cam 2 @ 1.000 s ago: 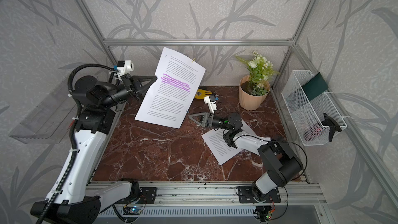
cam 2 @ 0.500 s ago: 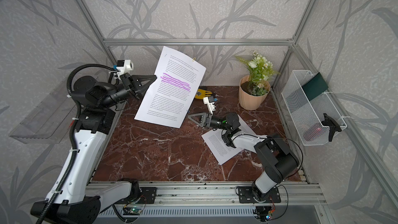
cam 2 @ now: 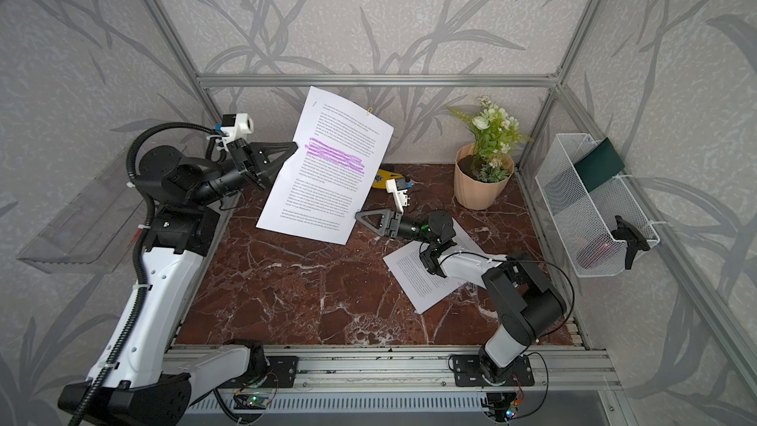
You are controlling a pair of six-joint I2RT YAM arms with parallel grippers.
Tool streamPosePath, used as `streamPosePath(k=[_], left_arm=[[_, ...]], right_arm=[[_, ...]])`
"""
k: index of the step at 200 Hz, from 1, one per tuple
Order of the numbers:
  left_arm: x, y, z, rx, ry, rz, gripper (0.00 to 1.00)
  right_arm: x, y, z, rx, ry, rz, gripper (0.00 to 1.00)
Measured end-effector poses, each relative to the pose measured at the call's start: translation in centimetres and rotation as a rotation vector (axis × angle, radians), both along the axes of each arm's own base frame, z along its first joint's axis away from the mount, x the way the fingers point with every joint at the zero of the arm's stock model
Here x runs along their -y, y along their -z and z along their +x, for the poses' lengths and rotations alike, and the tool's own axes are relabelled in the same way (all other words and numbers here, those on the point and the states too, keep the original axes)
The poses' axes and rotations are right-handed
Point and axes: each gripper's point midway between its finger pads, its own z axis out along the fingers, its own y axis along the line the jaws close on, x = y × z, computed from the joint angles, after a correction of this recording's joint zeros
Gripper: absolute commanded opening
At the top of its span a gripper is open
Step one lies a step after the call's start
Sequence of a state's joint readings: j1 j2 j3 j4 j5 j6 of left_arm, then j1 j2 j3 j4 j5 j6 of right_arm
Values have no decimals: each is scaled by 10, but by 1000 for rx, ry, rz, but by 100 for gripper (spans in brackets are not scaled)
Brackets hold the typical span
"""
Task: Unclip the paperclips from the documents
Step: Remove the paper clip from the document.
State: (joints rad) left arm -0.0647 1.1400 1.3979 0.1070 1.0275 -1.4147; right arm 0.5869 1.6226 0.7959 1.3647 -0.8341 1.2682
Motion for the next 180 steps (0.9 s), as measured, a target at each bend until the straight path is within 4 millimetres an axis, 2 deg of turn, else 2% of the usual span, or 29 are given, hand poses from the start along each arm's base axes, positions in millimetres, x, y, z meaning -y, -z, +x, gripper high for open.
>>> streamPosePath(k=[123,180], left_arm=[[0,0,0,0,0,0,0],[0,0,0,-1,0,0,0]], right_arm=[[7,-10,5,0,24,20,23],[9,-7,2,-6,26,15,18]])
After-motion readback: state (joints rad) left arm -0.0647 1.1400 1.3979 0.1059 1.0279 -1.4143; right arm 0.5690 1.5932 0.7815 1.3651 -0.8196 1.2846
